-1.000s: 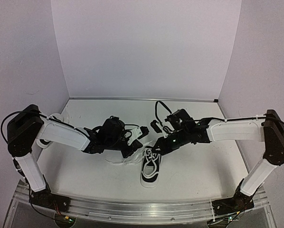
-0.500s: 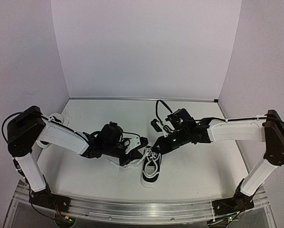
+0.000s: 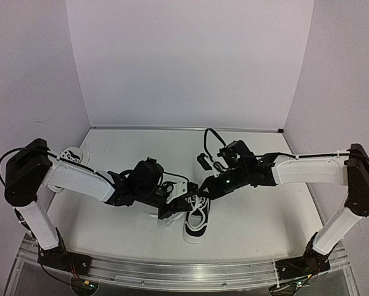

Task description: Tie the shoes

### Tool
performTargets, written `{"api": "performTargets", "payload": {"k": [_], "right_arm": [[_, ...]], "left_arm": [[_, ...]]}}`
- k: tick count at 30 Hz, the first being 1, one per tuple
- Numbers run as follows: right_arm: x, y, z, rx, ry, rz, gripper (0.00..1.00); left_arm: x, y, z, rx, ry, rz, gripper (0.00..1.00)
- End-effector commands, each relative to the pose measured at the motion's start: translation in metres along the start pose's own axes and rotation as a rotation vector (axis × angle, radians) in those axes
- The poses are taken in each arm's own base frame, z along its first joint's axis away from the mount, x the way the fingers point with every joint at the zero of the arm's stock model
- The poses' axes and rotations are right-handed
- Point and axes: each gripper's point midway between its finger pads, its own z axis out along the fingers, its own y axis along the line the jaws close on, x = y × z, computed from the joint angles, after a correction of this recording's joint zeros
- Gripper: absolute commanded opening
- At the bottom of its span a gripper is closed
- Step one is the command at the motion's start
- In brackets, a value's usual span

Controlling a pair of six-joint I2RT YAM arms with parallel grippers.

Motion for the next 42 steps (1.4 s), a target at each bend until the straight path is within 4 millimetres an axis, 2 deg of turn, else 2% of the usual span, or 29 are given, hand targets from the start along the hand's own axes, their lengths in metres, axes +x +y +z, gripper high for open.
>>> {"api": "performTargets", "payload": {"k": [1,7,10,12,13,18,21,25,30,42], "right_arm": [[-0.009,0.006,-0.008,-0.007,-0.048,-0.017,0.04],[-0.007,0.005,-0.007,-0.007,-0.043,-0.015,0.05],[-0.008,0.006,-0.008,-0.009,-0.046,-0.005,0.15],[-0.009,0.008,-0.014,-0.021,-0.055,0.013,0.27],[-0.01,0.007,-0.017,-0.031,-0.058,0.028,0.3],[-0.013,0.003,-0.048,-0.072,-0.112,0.107,0.48],[-0.003,-0.004,-0.057,-0.092,-0.12,0.191,0.48],[0.017,-0.005,-0.054,-0.144,-0.116,0.289,0.46],[0.026,-0.007,-0.048,-0.183,-0.137,0.352,0.43],[0.021,-0.006,-0.026,-0.269,-0.148,0.428,0.41]], "left_arm": [[-0.03,-0.001,0.002,0.021,-0.056,0.062,0.0],[-0.032,-0.003,0.001,0.015,-0.045,0.074,0.0],[-0.029,0.0,0.006,0.009,-0.031,0.072,0.0],[-0.027,0.003,0.01,0.002,-0.024,0.071,0.0],[-0.025,0.003,0.012,0.0,-0.019,0.069,0.0],[-0.021,0.006,0.017,-0.004,-0.012,0.061,0.0],[-0.023,0.008,0.017,-0.016,-0.017,0.064,0.0],[-0.025,0.009,0.017,-0.022,-0.025,0.07,0.0],[-0.031,0.009,0.017,-0.018,-0.045,0.069,0.0],[-0.039,0.011,0.016,-0.024,-0.073,0.063,0.0]]}}
